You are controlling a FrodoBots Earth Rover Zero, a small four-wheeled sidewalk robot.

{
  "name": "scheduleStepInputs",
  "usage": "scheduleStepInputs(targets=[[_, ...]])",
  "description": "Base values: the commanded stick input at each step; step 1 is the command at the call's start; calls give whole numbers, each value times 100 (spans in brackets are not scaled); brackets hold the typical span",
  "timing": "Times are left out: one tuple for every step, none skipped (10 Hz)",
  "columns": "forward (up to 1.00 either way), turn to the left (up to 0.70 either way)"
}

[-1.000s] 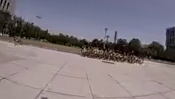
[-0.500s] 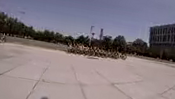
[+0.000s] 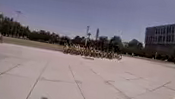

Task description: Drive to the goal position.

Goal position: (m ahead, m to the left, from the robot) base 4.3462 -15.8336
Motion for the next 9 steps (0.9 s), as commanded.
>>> scheduleStepInputs(targets=[[100,-40],[100,-40],[100,-40],[100,-40],[100,-40],[100,-40],[100,-40],[100,-40],[100,-40]])
